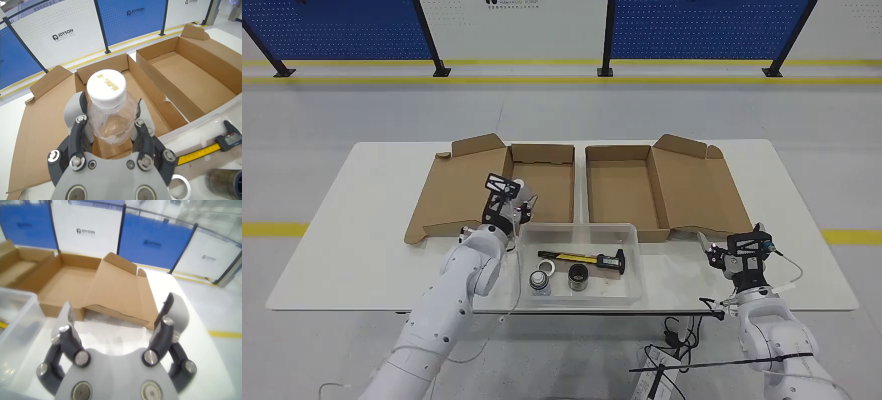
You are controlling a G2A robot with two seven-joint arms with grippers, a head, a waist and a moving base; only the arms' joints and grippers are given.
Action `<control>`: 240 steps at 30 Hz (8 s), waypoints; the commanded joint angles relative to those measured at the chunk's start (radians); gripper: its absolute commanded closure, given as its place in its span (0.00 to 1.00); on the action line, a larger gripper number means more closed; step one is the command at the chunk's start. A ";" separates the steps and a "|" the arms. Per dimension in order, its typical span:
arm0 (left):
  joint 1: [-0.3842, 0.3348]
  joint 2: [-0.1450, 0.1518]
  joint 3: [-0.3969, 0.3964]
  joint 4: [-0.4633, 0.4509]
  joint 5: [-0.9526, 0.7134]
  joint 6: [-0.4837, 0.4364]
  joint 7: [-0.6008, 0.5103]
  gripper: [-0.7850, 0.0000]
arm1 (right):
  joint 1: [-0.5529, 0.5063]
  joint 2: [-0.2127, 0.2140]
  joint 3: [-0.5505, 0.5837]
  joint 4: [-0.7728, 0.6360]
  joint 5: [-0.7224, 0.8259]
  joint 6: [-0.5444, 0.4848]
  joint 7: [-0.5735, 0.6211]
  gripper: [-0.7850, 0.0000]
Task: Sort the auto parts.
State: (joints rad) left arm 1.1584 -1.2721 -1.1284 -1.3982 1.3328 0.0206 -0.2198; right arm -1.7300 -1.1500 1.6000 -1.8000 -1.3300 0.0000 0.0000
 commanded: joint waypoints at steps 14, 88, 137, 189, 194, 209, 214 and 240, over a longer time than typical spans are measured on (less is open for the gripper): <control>-0.022 -0.012 0.009 0.052 0.010 -0.001 -0.023 0.87 | 0.000 0.000 0.000 0.000 0.000 0.000 0.000 0.00; 0.288 0.020 0.005 -0.452 0.126 -0.358 -0.235 0.00 | 0.000 0.000 0.000 0.000 0.000 0.000 0.000 0.00; 0.134 -0.012 0.109 -0.399 -0.069 -0.243 -0.598 0.00 | 0.000 0.000 0.000 0.000 0.000 0.000 0.000 0.00; 0.006 -0.044 0.191 -0.215 -0.143 -0.176 -0.747 0.55 | 0.000 0.000 0.000 0.000 0.000 0.000 0.000 0.00; -0.003 -0.047 0.199 -0.204 -0.158 -0.181 -0.758 0.55 | 0.000 0.000 0.000 0.000 0.000 0.000 0.000 0.00; -0.009 -0.049 0.211 -0.204 -0.191 -0.193 -0.781 0.60 | 0.000 0.000 0.000 0.000 0.000 0.000 0.000 0.00; -0.008 -0.048 0.214 -0.203 -0.192 -0.198 -0.784 0.64 | 0.000 0.000 0.000 0.000 0.000 0.000 0.000 0.00; 0.035 -0.036 0.191 -0.297 -0.168 -0.193 -0.736 1.00 | 0.000 0.000 0.000 0.000 0.000 0.000 0.000 0.00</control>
State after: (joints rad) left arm 1.1896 -1.3092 -0.9344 -1.6880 1.1663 -0.1710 -0.9579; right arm -1.7300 -1.1500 1.6000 -1.8000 -1.3300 0.0000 0.0000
